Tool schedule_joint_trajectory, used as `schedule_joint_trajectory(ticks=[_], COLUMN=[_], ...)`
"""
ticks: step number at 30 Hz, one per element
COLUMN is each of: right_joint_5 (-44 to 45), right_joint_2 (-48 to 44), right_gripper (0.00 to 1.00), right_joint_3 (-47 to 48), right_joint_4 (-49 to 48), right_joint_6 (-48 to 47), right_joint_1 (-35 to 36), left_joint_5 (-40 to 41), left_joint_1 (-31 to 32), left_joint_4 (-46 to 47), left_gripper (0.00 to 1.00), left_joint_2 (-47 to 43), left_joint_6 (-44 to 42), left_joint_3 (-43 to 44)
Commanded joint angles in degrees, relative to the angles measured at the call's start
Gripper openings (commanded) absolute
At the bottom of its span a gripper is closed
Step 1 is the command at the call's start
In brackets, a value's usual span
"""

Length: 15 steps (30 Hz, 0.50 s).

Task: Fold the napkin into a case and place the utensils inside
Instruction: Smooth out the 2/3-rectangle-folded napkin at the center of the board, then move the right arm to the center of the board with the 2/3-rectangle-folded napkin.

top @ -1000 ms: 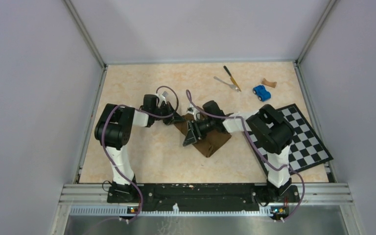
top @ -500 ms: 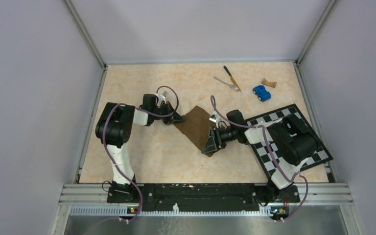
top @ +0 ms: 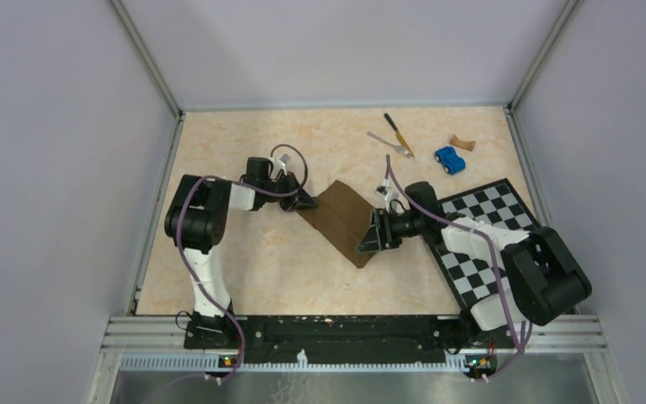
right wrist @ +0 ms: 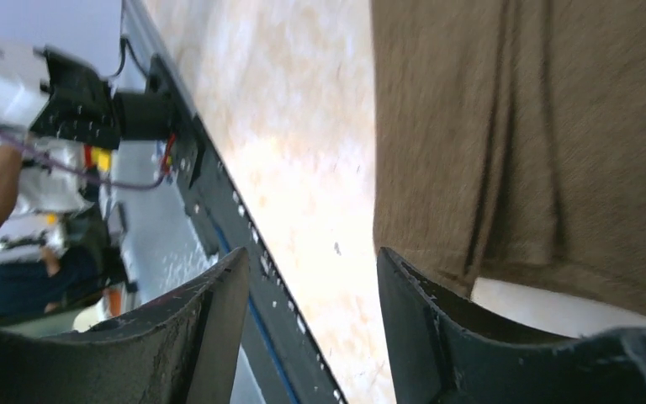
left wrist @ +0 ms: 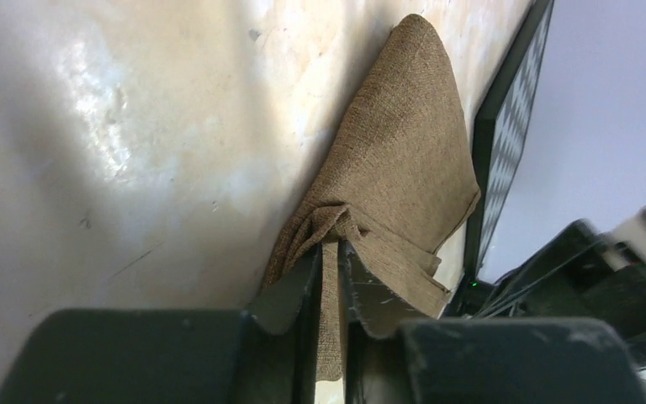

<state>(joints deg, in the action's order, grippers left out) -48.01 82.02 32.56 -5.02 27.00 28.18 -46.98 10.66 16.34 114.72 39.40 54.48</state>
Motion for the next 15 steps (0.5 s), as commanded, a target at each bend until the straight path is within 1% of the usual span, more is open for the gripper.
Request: schedule_joint_trajectory(ticks=[1, 3, 4, 5, 6, 8, 10, 12, 15], right_joint_5=[12.11, 14.23, 15.41, 16.69, 17.65, 19.8, 24.75, 26.27, 26.21], right_joint_2=[3.12, 7.73, 9.38, 10.61, 11.85, 13.69, 15.29, 16.99, 18.37], right_gripper=[0.54, 0.44, 0.41, 0.4, 0.36, 0.31, 0.28, 0.25, 0.25], right_joint_3=[10.35, 14.01, 14.97, 15.41, 15.47, 14.42, 12.96, 11.83, 10.75], right_joint_4=[7.48, 8.27, 7.82, 7.22, 6.37, 3.85, 2.08, -0.6, -6.31], right_joint_6=[-2.05, -2.59, -2.85, -2.87, -2.37, -0.18, 2.66, 6.53, 13.71], right_joint_1=[-1.48, -1.7, -1.43, -1.04, -0.72, 0.89, 3.98, 7.88, 14.58], left_joint_5=[8.33, 8.74, 8.8, 8.76, 8.6, 8.6, 8.32, 7.77, 8.47], left_joint_1=[1.17, 2.12, 2.51, 2.93, 3.18, 3.55, 3.67, 3.67, 3.67], left_joint_4=[-9.49, -13.46, -15.17, -17.39, -19.22, -22.18, -24.42, -26.34, -29.65], left_gripper=[0.27, 0.4, 0.46, 0.51, 0.56, 0.63, 0.68, 0.73, 0.77], left_joint_2=[-2.26, -4.46, -5.79, -7.04, -8.58, -11.71, -15.0, -18.67, -22.59], left_joint_6=[-6.3, -7.71, -8.4, -8.98, -9.56, -10.52, -11.01, -11.73, -12.98], left_joint_3=[3.8, 6.51, 7.89, 8.96, 10.08, 11.95, 12.58, 12.55, 11.06])
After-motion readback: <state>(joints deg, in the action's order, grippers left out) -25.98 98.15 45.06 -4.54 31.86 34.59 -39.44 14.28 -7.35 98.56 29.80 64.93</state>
